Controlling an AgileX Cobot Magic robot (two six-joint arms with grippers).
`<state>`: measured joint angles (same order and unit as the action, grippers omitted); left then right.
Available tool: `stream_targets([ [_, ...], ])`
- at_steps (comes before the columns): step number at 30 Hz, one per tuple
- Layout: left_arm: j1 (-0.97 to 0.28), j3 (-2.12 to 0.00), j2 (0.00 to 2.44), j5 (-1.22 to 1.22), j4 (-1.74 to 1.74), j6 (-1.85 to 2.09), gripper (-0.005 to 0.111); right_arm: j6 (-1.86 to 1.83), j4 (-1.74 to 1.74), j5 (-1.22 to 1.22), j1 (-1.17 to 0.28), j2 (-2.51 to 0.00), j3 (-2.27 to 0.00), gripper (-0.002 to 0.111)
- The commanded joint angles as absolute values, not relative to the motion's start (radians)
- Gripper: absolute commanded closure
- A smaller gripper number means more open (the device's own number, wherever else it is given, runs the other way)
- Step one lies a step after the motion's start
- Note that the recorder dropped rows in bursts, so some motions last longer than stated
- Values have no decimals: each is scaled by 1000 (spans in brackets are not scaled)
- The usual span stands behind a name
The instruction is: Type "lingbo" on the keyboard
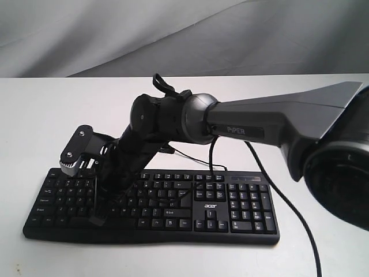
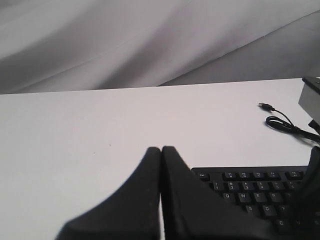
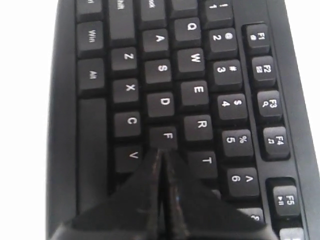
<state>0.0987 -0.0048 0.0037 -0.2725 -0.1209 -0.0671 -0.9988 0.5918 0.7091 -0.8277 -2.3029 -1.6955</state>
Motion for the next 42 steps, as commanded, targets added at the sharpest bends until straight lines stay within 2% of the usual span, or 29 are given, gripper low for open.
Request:
stream_targets([
  [1,100,0,0,-266,-117,-69,106,-991,592,755,-830,-2270,-1700,108],
  [31,100,0,0,-266,-117,-69,106,-992,613,734,-839,-2292,-1660,108],
  [42,100,0,0,-266,-117,-69,106,-857,418,768,-813,-2190,-1660,108],
])
